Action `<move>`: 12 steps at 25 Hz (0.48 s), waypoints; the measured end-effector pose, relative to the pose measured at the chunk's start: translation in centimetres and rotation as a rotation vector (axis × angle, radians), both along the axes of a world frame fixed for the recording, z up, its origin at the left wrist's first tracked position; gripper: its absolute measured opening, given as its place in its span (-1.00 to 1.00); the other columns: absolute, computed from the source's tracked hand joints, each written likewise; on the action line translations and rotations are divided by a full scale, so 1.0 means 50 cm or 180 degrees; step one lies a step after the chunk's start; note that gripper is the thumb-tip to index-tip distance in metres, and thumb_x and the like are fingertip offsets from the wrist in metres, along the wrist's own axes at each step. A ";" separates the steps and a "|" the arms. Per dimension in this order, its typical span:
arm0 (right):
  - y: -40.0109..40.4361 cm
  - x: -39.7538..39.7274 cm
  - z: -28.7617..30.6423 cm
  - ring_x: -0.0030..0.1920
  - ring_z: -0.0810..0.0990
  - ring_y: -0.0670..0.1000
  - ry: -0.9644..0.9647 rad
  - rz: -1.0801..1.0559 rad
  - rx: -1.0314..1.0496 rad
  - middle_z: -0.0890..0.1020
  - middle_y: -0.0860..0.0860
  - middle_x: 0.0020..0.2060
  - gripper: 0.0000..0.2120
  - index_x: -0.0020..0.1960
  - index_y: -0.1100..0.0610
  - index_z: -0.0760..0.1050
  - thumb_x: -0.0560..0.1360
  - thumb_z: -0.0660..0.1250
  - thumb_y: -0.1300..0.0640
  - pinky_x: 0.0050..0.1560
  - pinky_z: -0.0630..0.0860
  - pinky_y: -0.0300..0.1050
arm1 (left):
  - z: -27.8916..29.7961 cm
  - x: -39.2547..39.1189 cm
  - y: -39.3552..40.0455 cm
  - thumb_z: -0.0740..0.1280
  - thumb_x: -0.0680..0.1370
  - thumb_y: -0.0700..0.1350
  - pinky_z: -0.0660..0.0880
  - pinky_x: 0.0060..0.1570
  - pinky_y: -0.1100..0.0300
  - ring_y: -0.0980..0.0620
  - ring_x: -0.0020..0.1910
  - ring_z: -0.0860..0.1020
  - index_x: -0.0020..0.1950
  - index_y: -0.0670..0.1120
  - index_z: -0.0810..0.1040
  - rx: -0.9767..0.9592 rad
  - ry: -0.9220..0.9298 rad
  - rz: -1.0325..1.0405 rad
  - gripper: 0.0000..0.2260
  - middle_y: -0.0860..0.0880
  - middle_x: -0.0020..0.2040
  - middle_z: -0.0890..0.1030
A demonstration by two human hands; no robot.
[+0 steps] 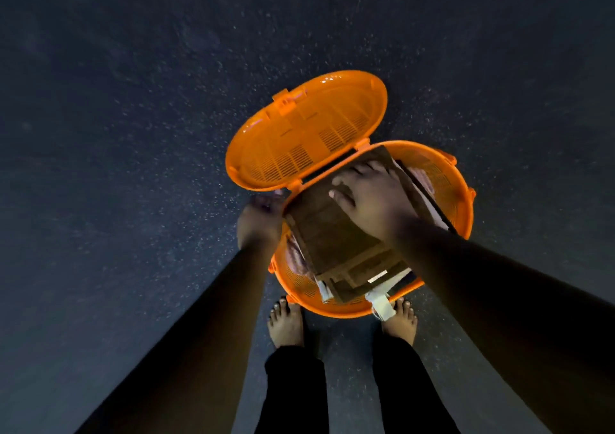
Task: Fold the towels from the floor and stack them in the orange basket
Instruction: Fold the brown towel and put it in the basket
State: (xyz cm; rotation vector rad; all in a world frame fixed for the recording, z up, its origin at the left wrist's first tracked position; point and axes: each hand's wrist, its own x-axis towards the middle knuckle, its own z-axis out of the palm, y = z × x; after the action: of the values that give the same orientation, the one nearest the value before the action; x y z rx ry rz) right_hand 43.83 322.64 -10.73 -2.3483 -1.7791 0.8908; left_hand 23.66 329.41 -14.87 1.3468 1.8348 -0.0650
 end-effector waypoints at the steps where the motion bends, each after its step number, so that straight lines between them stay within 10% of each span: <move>1: 0.028 -0.016 -0.010 0.17 0.56 0.13 0.0151 -0.0114 0.0024 0.66 0.01 0.06 -0.72 0.16 -0.04 0.56 0.61 0.22 -0.17 0.16 0.51 0.09 | -0.025 -0.007 0.025 0.27 0.62 0.24 0.46 -0.08 0.10 -0.20 0.10 0.65 0.05 -0.12 0.66 -0.0269 0.0232 0.0212 -0.56 -0.18 0.03 0.70; 6: 0.116 -0.079 -0.080 -0.11 0.64 0.11 0.0929 -0.0861 -0.0230 0.68 0.00 -0.13 -0.77 0.11 -0.01 0.58 0.61 0.30 -0.13 -0.18 0.56 0.00 | -0.123 -0.001 0.078 0.28 0.62 0.24 0.56 -0.19 0.09 -0.09 -0.17 0.64 -0.05 -0.13 0.60 -0.1227 -0.0395 0.1441 -0.57 -0.16 -0.05 0.68; 12: 0.124 -0.097 -0.080 -0.13 0.62 0.06 0.1564 -0.1738 0.0063 0.67 0.03 -0.13 -0.77 0.07 0.06 0.60 0.63 0.31 -0.09 -0.10 0.59 0.14 | -0.104 0.018 0.102 0.33 0.63 -0.16 0.42 -0.26 0.17 0.07 -0.24 0.62 0.15 -0.11 0.59 -0.0781 -0.1328 0.2248 -0.88 -0.08 -0.09 0.68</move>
State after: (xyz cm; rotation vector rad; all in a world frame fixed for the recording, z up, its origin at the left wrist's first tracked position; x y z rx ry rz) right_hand 38.97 328.83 -14.72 -2.1639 -0.8993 1.1934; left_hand 24.54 334.50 -20.08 0.4479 1.7645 0.3277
